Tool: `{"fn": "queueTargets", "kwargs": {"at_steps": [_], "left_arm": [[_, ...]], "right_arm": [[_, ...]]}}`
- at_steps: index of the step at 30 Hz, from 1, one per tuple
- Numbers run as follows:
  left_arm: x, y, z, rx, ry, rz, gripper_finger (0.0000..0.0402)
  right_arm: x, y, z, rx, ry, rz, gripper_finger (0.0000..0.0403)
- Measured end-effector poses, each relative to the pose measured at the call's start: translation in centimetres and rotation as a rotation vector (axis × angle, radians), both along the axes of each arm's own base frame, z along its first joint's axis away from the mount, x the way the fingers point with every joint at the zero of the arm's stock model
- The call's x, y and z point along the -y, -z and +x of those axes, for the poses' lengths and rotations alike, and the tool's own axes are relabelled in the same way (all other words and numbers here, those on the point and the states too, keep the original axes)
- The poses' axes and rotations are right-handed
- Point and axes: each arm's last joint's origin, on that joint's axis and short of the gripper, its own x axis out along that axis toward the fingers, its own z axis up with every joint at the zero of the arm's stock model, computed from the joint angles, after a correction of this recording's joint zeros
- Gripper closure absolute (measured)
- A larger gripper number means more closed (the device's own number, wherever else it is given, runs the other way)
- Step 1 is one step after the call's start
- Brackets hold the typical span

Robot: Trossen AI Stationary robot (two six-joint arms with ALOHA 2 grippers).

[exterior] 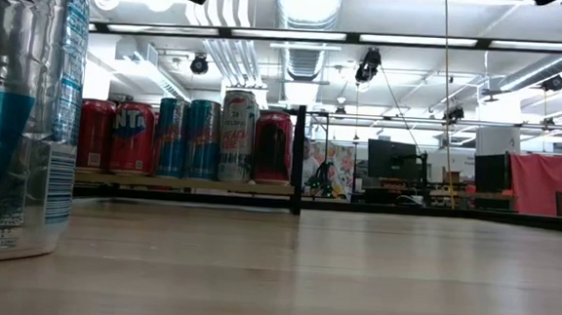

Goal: Place canned beverage on shelf
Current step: Put the blue soda can on the shelf aligned with the other blue soda can

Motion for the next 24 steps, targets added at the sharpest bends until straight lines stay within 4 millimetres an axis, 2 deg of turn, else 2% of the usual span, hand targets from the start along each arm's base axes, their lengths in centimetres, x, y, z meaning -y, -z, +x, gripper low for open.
{"fn": "queueTargets", "kwargs": {"at_steps": [12,18,21,24], "left_arm": [[0.0,0.0,0.1,0.001,-0.002,-0.005,0.0402],[0.0,0.1,0.1,-0.002,-0.002,-0.005,0.0402],[0.0,0.1,0.1,-0.002,-0.003,-0.004,0.0402],[0.0,0.1,0.1,-0.006,0.001,0.002,0.0402]], "right_arm": [[2.2,0.5,-5.5,0.024,0.117,-0.097,0.039],[2.8,0.3,-6.9,0.029,0.218,-0.073,0.0386],[2.8,0.2,-7.0,0.02,0.24,-0.059,0.036],[2.7,0.3,-6.8,0.004,0.293,-0.061,0.0308]]}}
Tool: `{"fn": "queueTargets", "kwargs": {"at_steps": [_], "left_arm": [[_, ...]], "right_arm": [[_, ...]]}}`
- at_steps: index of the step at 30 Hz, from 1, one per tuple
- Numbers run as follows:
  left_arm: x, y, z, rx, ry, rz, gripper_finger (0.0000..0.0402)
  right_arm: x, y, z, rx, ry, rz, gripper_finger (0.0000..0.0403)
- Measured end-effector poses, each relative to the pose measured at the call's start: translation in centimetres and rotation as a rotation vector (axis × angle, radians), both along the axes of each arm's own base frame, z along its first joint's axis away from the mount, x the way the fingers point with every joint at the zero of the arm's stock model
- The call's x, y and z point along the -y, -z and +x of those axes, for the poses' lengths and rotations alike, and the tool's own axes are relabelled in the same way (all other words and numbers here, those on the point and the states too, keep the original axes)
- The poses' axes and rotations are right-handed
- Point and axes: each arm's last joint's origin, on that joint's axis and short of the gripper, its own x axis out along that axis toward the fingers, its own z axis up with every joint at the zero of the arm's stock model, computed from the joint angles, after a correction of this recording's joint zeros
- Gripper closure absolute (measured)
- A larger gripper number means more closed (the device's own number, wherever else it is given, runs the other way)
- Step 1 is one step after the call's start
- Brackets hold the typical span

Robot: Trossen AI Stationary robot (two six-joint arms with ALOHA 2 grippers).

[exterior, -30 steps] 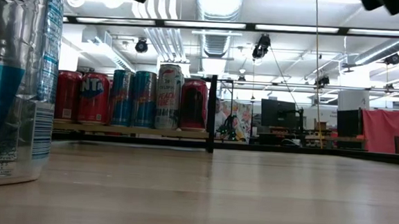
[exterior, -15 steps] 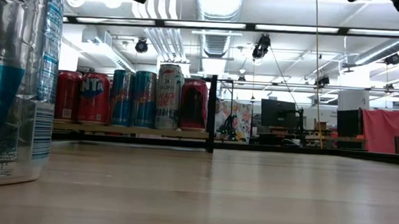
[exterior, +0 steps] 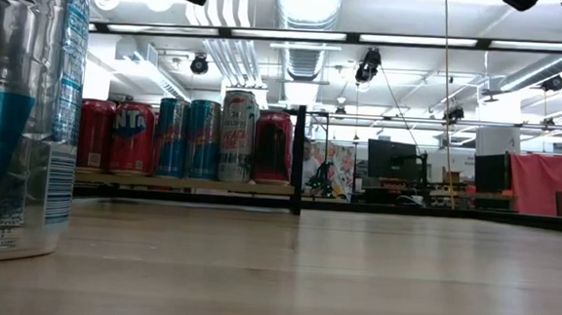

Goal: Place canned beverage on shelf
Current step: Put the blue soda can on the shelf aligned with the other blue soda can

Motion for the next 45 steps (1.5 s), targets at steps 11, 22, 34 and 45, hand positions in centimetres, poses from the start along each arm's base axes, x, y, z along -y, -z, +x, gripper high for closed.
{"fn": "queueTargets", "kwargs": {"at_steps": [11,22,34,45], "left_arm": [[0.0,0.1,-0.1,-0.009,0.001,0.003,0.0402],[0.0,0.1,-0.1,-0.009,0.001,0.003,0.0402],[0.0,0.1,-0.1,-0.009,0.001,0.003,0.0402],[0.0,0.1,0.0,-0.008,0.001,0.003,0.0402]], "right_arm": [[-1.1,1.6,1.1,-0.099,0.011,-0.004,0.0096],[-3.1,3.7,2.4,-0.174,-0.086,-0.05,0.0044],[-3.4,4.8,2.9,-0.173,-0.104,-0.061,0.0044],[-3.5,8.8,2.8,-0.145,-0.128,-0.049,0.0045]]}}
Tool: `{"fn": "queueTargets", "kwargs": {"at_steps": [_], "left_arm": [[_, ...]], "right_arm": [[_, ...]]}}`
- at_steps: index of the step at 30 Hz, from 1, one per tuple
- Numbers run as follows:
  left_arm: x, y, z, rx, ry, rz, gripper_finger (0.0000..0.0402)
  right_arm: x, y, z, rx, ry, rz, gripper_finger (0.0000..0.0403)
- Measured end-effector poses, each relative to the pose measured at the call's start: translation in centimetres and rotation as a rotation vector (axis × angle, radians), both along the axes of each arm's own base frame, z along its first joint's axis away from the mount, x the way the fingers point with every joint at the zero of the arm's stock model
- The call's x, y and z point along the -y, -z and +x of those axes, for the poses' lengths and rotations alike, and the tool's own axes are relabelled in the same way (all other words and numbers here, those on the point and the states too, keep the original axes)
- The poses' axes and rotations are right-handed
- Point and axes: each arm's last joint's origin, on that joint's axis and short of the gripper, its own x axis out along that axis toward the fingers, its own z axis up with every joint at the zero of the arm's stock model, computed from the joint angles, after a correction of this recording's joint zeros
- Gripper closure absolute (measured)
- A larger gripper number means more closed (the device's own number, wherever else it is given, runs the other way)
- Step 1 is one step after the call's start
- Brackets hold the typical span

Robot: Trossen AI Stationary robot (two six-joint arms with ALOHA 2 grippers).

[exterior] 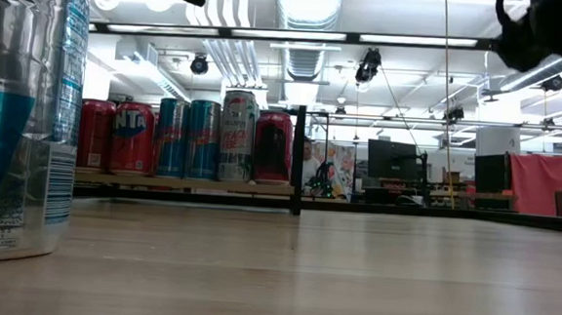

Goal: Place canned beverage on shelf
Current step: Put the blue soda can on the shelf aligned with the other blue soda can

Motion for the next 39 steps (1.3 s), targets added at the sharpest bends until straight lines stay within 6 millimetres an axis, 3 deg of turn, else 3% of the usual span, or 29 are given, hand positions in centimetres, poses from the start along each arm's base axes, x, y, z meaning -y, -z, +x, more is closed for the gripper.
{"fn": "queueTargets", "kwargs": {"at_steps": [5,10,14,19,26,34,39], "left_arm": [[0.0,0.0,0.0,0.001,0.001,0.0,0.0402],[0.1,0.1,0.1,-0.011,0.035,-0.009,0.0402],[0.1,0.1,0.1,-0.009,0.036,-0.011,0.0402],[0.4,0.3,0.6,0.04,0.103,-0.07,0.0396],[1.3,3.2,1.5,0.135,0.207,-0.046,0.0384],[1.4,6.4,1.8,0.246,0.215,-0.04,0.0383],[1.4,6.9,1.8,0.268,0.214,-0.046,0.0382]], "right_arm": [[0.1,1.8,-0.1,0.021,-0.008,0.01,0.0085],[0.1,2.2,-0.2,0.032,-0.041,0.006,0.0183],[0.0,1.3,0.5,0.091,-0.083,-0.02,0.0184],[0.2,-1.4,2.2,0.246,-0.144,-0.083,0.0184],[1.8,-4.9,4.8,0.466,-0.278,-0.236,0.0184],[4.2,-7.1,9.8,0.691,-0.533,-0.398,0.0184],[5.6,-6.6,13.3,0.69,-0.66,-0.578,0.0184]]}}
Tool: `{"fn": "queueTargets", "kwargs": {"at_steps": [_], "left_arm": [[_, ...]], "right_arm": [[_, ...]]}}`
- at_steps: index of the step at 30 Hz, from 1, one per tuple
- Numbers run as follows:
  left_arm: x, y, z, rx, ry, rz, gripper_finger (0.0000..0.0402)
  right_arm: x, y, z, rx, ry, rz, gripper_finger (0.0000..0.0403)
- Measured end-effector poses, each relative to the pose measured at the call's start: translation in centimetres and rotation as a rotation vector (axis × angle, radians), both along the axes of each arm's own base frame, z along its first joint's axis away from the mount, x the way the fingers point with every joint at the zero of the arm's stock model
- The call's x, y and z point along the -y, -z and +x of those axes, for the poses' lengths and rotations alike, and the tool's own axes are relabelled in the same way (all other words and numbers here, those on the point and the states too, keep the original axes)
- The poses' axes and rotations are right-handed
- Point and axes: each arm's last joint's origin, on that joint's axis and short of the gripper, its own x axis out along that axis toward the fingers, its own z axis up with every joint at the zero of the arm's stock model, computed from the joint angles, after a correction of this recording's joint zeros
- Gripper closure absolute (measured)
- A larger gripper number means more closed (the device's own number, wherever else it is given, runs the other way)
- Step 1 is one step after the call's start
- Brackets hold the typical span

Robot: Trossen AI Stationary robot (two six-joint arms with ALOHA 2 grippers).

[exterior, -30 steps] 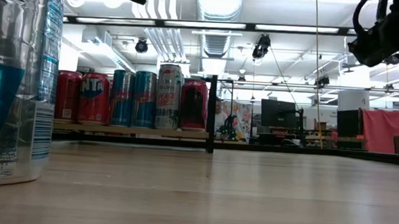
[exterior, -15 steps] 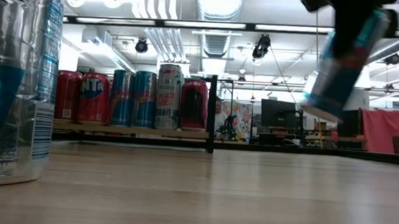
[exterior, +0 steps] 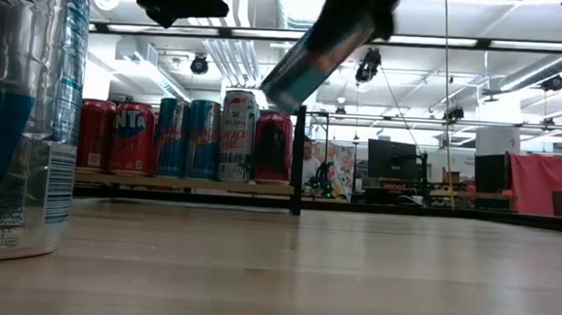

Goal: Place canned beverage on shelf
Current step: Put the blue soda can on the shelf aligned with the other blue soda can

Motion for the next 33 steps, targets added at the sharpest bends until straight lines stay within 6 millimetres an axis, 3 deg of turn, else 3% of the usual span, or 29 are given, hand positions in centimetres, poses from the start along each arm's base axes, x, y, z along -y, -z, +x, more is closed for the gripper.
{"fn": "queueTargets", "kwargs": {"at_steps": [4,8,13,21,27,33], "left_arm": [[0.0,0.0,-0.4,-0.112,-0.003,0.022,0.037],[-0.2,0.2,-0.9,-0.237,-0.047,0.036,0.033],[-0.2,0.7,-1.1,-0.289,-0.047,0.009,0.0242],[-0.4,1.5,-0.9,-0.344,-0.117,0.104,0.0107],[-0.7,1.3,-1.1,-0.333,-0.219,0.167,0.0083],[-0.9,1.1,-1.0,-0.306,-0.285,0.192,0.0082]], "right_arm": [[1.4,1.0,2.4,-0.044,-0.014,-0.067,0.0184],[2.8,1.4,4.4,-0.065,-0.023,-0.105,0.0184],[3.8,1.2,6.3,-0.079,-0.086,-0.119,0.0184],[4.8,-1.3,8.2,-0.018,-0.134,-0.183,0.0184],[5.4,-3.1,9.0,0.035,-0.139,-0.201,0.0184],[5.6,-2.4,10.0,0.019,-0.151,-0.216,0.0184]]}}
